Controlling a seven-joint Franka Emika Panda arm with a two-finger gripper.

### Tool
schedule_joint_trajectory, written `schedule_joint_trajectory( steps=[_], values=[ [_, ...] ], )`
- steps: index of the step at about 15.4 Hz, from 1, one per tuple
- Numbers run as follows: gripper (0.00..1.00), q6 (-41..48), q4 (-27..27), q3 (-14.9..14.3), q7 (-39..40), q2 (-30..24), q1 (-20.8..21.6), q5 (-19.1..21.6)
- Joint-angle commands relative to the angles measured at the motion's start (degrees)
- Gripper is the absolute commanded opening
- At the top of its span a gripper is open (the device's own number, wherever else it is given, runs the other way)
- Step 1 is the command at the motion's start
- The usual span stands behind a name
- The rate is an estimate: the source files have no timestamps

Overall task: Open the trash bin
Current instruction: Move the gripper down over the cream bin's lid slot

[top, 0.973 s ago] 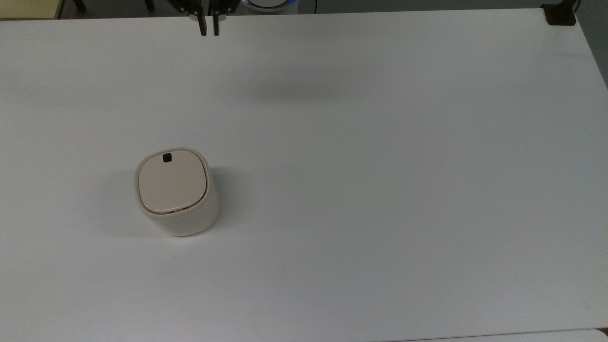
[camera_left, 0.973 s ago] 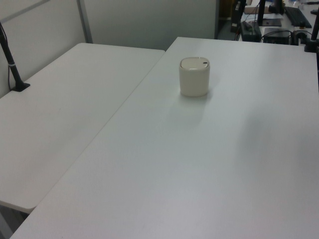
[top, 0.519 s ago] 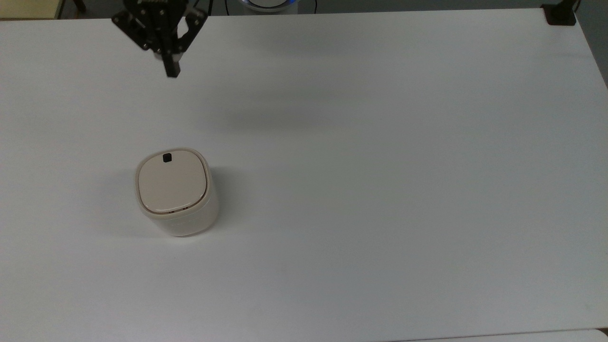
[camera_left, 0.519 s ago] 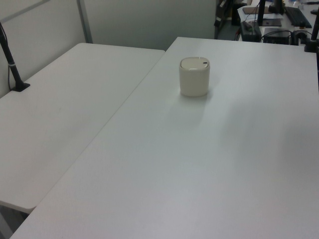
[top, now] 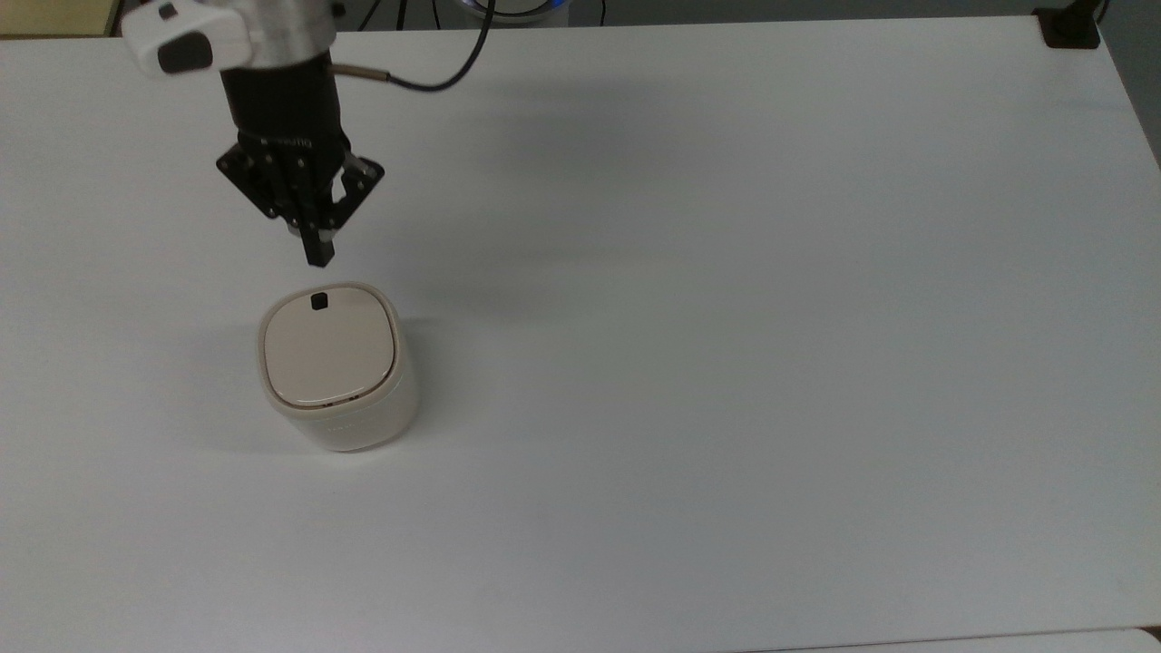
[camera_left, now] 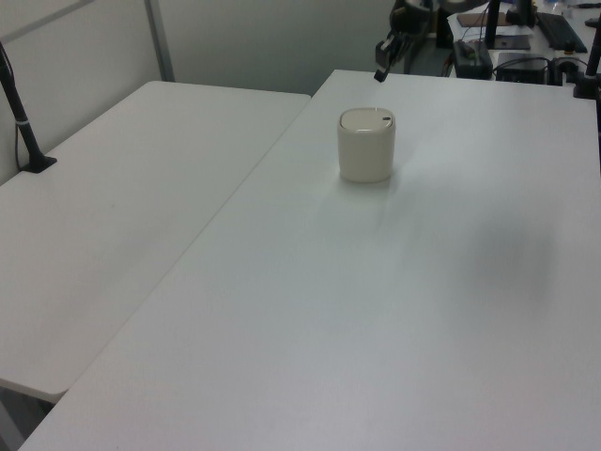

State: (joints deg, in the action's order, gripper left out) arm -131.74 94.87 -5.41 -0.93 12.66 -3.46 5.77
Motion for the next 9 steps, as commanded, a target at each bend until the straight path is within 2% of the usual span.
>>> schedule_joint_trajectory(
  steps=[1, 9],
  values=[
    [0.00, -3.77, 0.85, -1.18, -0.92, 2.54, 0.21, 0.21],
    [0.00, -6.07, 4.89, -1.45, -0.13, 3.16, -1.11, -0.41]
  ],
)
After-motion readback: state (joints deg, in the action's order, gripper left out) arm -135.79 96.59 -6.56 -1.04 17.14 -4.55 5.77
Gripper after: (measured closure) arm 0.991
